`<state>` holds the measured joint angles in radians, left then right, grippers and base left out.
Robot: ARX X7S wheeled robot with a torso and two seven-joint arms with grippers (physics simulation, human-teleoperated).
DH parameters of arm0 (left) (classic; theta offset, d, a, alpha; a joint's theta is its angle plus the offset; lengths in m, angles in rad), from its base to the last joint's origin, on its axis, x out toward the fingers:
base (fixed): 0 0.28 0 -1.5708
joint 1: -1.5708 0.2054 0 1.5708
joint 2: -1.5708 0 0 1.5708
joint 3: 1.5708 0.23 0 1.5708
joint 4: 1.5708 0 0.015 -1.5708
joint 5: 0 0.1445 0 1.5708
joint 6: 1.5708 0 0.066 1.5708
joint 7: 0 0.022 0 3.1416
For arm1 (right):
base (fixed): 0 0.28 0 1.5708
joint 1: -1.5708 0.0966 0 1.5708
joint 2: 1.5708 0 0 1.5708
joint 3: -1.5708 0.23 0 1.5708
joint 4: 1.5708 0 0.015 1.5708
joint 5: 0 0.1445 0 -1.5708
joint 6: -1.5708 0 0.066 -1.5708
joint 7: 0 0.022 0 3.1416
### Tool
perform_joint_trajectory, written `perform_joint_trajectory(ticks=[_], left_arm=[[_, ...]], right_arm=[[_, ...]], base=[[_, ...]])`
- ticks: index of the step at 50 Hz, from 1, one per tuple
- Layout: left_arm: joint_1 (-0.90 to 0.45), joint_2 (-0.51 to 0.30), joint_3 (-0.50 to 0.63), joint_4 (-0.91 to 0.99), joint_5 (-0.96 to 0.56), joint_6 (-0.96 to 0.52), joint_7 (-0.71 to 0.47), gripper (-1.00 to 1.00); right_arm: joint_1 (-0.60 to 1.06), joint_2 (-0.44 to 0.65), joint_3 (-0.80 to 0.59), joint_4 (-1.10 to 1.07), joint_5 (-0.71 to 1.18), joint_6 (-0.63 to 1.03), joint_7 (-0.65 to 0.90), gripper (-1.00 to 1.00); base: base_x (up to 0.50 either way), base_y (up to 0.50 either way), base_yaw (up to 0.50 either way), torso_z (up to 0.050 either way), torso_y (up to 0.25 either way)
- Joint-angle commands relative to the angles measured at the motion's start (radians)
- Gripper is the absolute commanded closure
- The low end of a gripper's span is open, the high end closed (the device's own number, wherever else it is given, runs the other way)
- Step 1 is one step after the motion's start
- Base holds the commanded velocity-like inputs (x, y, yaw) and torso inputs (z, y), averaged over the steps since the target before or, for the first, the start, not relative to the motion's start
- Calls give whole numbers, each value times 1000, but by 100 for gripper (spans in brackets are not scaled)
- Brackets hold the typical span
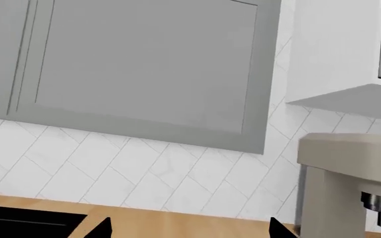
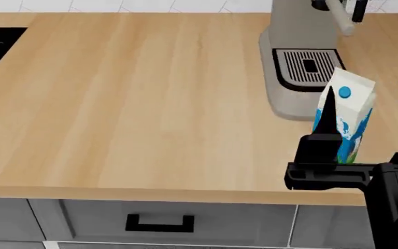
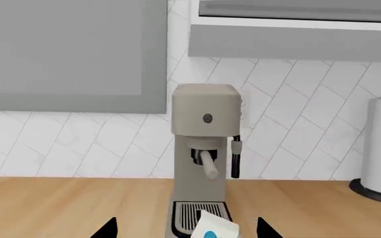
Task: Place the eggs and milk next to the bowl.
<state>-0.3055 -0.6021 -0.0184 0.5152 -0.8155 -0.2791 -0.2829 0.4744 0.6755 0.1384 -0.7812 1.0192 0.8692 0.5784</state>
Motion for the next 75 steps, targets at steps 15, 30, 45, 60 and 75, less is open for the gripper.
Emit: perform_joint_trajectory(ticks=[15,30,45,60,75], left_arm=[[3,0,3,-2,1,7,1,-100],[7,-2,3,3,3,11,-1,-100],[12,1,2,-4,2,20,3,-100],[10,-4,4,1,-1,16,1,-100],[10,-6,10,8,-1,13,-2,-100]], right_arm=[[-1,6,-3,-3,11,0,11,-100],[-9,5,-14,2,0,-13,0,-100],[12,6,-20,7,19,0,17,-100],[4,11,-18,4,20,-9,14,-100],[-15,20,-6,-5,27,-18,15,-100]], base=[[-26,-500,0,0,0],[-19,-325,0,0,0],[305,-1,0,0,0],[433,-2,0,0,1],[151,-1,0,0,1]])
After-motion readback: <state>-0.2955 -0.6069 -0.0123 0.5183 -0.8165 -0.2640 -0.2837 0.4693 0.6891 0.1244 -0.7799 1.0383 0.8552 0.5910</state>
